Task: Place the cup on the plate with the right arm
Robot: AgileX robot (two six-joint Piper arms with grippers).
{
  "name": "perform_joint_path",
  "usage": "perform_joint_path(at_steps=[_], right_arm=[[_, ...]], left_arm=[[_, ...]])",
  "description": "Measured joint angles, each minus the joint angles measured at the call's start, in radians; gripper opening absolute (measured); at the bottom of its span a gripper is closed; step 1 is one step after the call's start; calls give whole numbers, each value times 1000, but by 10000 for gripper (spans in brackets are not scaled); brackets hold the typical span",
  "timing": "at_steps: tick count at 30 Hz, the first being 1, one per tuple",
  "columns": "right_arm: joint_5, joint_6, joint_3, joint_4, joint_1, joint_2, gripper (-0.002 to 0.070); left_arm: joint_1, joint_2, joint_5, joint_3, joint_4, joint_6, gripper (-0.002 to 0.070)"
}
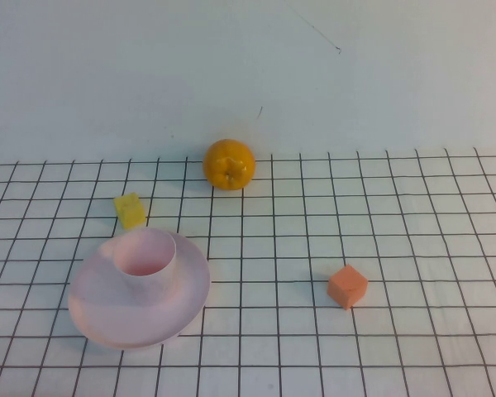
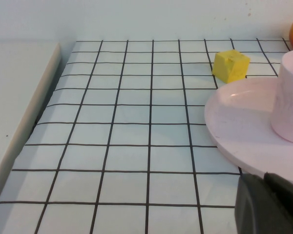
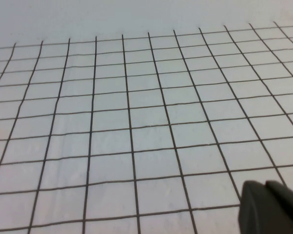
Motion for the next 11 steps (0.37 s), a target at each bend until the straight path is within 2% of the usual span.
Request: perform_joint_path(at_steps=[11], right_arm=[[0,5,0,0,0,0,-2]], left_arm=[[0,0,0,0,0,0,-2]])
